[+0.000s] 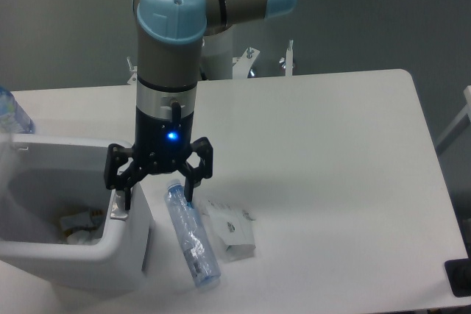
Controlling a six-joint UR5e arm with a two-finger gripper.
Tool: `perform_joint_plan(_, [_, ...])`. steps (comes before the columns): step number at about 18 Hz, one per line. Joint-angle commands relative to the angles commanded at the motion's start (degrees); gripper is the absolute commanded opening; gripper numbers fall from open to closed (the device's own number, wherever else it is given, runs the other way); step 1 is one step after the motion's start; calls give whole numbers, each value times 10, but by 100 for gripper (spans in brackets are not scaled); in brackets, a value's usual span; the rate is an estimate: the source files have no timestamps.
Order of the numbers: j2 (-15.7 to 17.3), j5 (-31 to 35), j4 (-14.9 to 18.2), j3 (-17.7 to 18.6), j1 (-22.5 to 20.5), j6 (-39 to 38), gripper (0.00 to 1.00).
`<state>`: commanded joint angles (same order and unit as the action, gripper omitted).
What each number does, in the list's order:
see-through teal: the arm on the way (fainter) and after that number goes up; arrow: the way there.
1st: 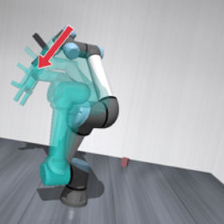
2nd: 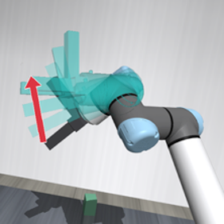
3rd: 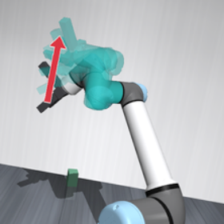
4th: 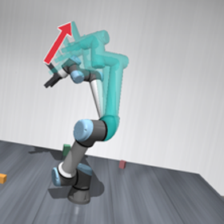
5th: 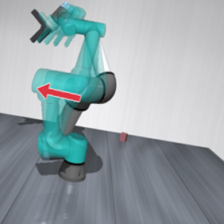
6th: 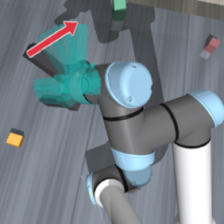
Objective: Open the trash can
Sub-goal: 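Lift the gripper up and away from the opened trash can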
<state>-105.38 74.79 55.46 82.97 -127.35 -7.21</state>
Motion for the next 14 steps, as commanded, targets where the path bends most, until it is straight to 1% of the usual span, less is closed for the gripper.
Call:
perform_joint_plan(2, [1,0,0,-6,-1,-1,100])
perform_joint_plan(4, [4,0,0,-25,-10,4,100])
perform_joint_plan(7, [5,3,-2,-52,-46,35,100])
perform_joint_plan(9, [7,17,-2,-50,-55,95,100])
perform_joint_plan(11, [17,49,5,-47,-90,134,100])
perform_joint_plan(13, [16,67,6,-45,-112,160,100])
perform_joint_plan(14, [18,76,4,-38,-128,179,100])
